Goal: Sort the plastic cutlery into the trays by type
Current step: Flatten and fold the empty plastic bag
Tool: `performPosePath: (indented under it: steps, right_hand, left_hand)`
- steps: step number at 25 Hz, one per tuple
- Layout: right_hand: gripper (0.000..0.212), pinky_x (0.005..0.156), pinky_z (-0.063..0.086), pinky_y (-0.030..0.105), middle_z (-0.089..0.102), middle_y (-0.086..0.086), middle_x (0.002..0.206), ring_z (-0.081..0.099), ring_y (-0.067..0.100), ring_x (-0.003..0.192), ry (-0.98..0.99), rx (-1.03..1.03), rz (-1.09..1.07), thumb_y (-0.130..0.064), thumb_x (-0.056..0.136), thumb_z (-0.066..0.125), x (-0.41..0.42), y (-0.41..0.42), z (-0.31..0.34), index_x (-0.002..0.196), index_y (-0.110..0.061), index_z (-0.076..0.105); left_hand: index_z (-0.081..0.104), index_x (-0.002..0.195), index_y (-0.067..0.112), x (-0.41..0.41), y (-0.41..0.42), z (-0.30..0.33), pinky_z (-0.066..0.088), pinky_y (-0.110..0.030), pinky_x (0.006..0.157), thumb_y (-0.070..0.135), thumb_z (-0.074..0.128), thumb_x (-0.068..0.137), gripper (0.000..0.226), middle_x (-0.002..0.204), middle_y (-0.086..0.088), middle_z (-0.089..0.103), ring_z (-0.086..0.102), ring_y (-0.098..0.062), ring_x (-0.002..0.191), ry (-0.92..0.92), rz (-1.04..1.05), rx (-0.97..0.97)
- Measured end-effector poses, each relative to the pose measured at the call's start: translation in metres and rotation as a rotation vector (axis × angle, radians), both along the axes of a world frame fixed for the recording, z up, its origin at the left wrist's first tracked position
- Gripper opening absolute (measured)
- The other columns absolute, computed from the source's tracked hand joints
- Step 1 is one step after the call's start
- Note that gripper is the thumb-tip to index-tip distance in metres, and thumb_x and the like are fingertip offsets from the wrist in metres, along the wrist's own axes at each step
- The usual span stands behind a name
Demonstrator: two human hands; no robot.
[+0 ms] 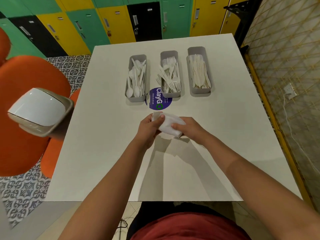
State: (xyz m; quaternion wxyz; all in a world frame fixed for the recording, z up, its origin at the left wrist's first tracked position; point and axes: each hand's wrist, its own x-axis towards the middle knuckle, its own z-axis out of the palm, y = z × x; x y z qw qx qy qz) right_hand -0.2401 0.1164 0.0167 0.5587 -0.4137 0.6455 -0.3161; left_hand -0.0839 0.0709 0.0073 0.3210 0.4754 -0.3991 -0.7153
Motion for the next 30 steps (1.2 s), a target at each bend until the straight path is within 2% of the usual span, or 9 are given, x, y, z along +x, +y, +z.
performPosePath:
  steps: [4,8,11,15,19,21,24,27,30]
  right_hand:
    - [0.026,0.059,0.052,0.024,0.061,0.014,0.09,0.058,0.02,0.074,-0.118,-0.041,-0.099,-0.013,0.092,0.056,0.027,-0.021,0.001,0.111,0.006,0.06]
    - [0.025,0.073,0.052,0.033,0.061,0.017,0.096,0.057,0.023,0.087,-0.108,-0.081,-0.048,-0.008,0.088,0.061,0.067,-0.047,0.005,0.111,0.0,0.059]
    - [0.041,0.061,0.058,0.024,0.053,0.004,0.096,0.057,0.017,0.083,-0.202,-0.089,0.036,0.005,0.085,0.06,0.111,-0.068,0.016,0.123,-0.008,0.051]
    - [0.026,0.054,0.054,0.022,0.053,0.005,0.09,0.056,0.02,0.078,-0.274,-0.101,0.113,0.006,0.086,0.058,0.18,-0.101,0.026,0.101,-0.015,0.056]
    - [0.027,0.053,0.052,0.021,0.056,0.006,0.09,0.054,0.019,0.062,-0.221,-0.104,0.098,0.005,0.085,0.057,0.237,-0.13,0.026,0.108,-0.01,0.057]
    - [0.027,0.053,0.051,0.024,0.057,0.009,0.094,0.053,0.02,0.06,-0.146,-0.099,0.072,0.004,0.084,0.058,0.267,-0.148,0.022,0.107,-0.011,0.059]
    - [0.027,0.057,0.047,0.024,0.059,0.008,0.1,0.055,0.019,0.075,-0.061,-0.072,-0.034,-0.001,0.083,0.061,0.305,-0.173,0.011,0.108,-0.01,0.061]
    - [0.026,0.068,0.045,0.022,0.061,0.004,0.1,0.057,0.019,0.089,0.023,-0.083,-0.079,-0.005,0.081,0.063,0.338,-0.194,0.003,0.106,-0.01,0.062]
    - [0.024,0.067,0.046,0.025,0.061,0.005,0.096,0.058,0.018,0.085,0.036,-0.091,-0.043,-0.005,0.08,0.062,0.364,-0.212,-0.004,0.104,-0.01,0.063]
  left_hand:
    - [0.056,0.116,-0.003,0.026,-0.008,0.008,0.057,-0.025,0.072,0.018,0.05,0.095,0.031,0.108,-0.018,0.064,0.065,-0.024,0.095,0.07,0.125,0.035]
    - [0.056,0.11,0.0,0.067,-0.023,0.016,0.054,-0.021,0.061,0.014,0.051,0.095,0.022,0.097,-0.013,0.064,0.064,-0.02,0.084,0.018,0.242,0.019]
    - [0.057,0.106,0.0,0.112,-0.042,0.024,0.053,-0.02,0.057,0.015,0.052,0.095,0.019,0.096,-0.013,0.062,0.061,-0.019,0.08,-0.069,0.38,0.013]
    - [0.058,0.108,0.003,0.182,-0.072,0.03,0.054,-0.035,0.081,0.03,0.051,0.096,0.031,0.104,-0.016,0.065,0.064,-0.027,0.096,-0.065,0.517,0.089]
    - [0.059,0.085,0.013,0.243,-0.101,0.04,0.05,-0.024,0.058,0.019,0.049,0.095,0.015,0.074,0.001,0.061,0.057,-0.016,0.07,-0.123,0.622,0.13]
    - [0.058,0.088,0.013,0.283,-0.122,0.039,0.05,-0.027,0.057,0.015,0.049,0.093,0.01,0.078,-0.002,0.059,0.056,-0.017,0.069,-0.277,0.659,0.078]
    - [0.059,0.11,0.016,0.344,-0.153,0.03,0.053,-0.043,0.086,0.02,0.057,0.087,0.024,0.113,-0.008,0.06,0.061,-0.03,0.1,-0.795,0.561,-0.159]
    - [0.045,0.132,0.019,0.39,-0.177,0.024,0.034,-0.048,0.105,0.033,0.061,0.083,0.053,0.145,-0.016,0.031,0.029,-0.035,0.135,-1.271,0.383,-0.36]
    - [0.021,0.146,0.027,0.423,-0.2,0.016,0.009,-0.057,0.114,0.046,0.065,0.077,0.084,0.156,-0.018,0.005,-0.001,-0.04,0.144,-1.501,0.162,-0.406]
